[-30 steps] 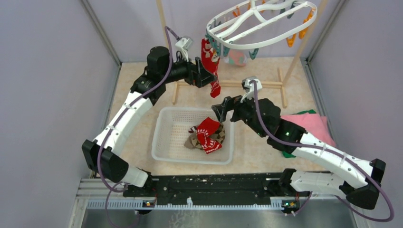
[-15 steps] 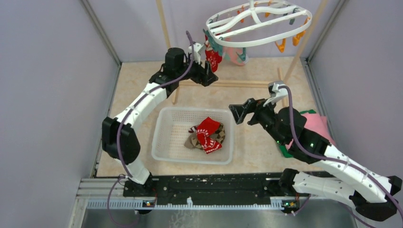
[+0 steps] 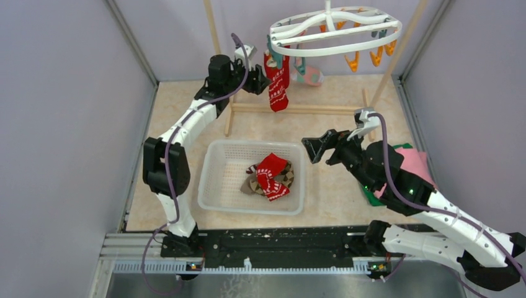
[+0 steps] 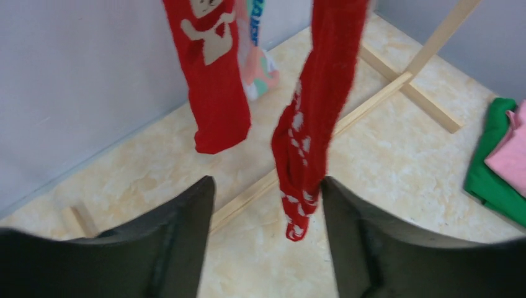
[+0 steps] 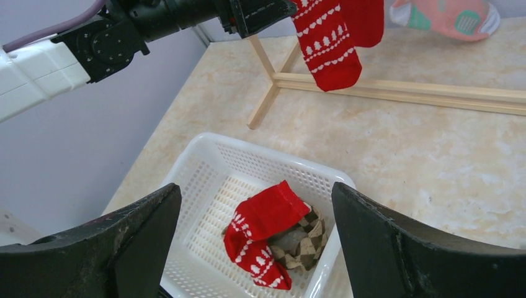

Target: Remove the socks clipped to the hanger

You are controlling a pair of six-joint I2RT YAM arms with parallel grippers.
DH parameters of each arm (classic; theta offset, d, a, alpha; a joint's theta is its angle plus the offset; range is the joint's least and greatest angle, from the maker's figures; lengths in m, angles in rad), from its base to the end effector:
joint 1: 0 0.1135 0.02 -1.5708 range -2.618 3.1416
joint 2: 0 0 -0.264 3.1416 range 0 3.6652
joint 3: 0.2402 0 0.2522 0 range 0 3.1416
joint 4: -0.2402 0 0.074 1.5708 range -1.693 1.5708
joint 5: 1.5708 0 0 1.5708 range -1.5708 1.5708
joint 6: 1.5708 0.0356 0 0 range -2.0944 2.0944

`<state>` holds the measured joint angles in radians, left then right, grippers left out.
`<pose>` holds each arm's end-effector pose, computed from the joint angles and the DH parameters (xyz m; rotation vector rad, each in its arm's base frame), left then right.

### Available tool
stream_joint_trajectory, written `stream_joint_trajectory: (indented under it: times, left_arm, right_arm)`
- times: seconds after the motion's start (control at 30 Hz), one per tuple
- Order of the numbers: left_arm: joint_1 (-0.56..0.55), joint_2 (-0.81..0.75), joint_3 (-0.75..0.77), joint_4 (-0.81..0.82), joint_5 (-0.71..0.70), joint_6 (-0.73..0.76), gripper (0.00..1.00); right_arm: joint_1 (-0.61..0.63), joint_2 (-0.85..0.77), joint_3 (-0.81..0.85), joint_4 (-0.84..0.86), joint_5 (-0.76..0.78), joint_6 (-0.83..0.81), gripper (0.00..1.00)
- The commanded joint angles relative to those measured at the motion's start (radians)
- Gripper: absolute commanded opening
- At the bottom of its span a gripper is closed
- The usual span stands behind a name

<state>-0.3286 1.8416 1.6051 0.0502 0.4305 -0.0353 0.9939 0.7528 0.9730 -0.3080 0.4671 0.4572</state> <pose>0.4186 -0.1584 0.3491 0.5713 1.6900 -0.6408 0.1000 0.1242 0.3968 -0.0914 1.6964 0.7133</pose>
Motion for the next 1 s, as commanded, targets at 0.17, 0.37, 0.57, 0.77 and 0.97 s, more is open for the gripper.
stream_joint_trajectory:
  times: [0.17,0.37,0.57,0.77,0.97]
  left_arm:
    - [-0.006,0.084,0.125,0.118,0.207,0.01,0.19]
    - [-0.005,0.08,0.132,0.116,0.242,-0.033,0.11]
    - [-0.011,0.015,0.071,0.102,0.249,-0.041,0.64]
    - [-0.022,0.037,0.075,0.107,0.194,-0.057,0.78]
    - [-0.019,0.104,0.144,0.105,0.134,-0.042,0.32]
  right_arm:
    - [0.002,-0.013,0.001,0.012,0.022,0.015,0.87]
    - [0.001,-0.014,-0.003,0.009,0.03,0.017,0.84]
    - [0.002,-0.016,-0.004,0.007,0.031,0.015,0.84]
    - [0.002,-0.015,0.0,0.012,0.029,0.016,0.84]
    - [0.002,-0.015,0.015,0.001,0.033,0.013,0.83]
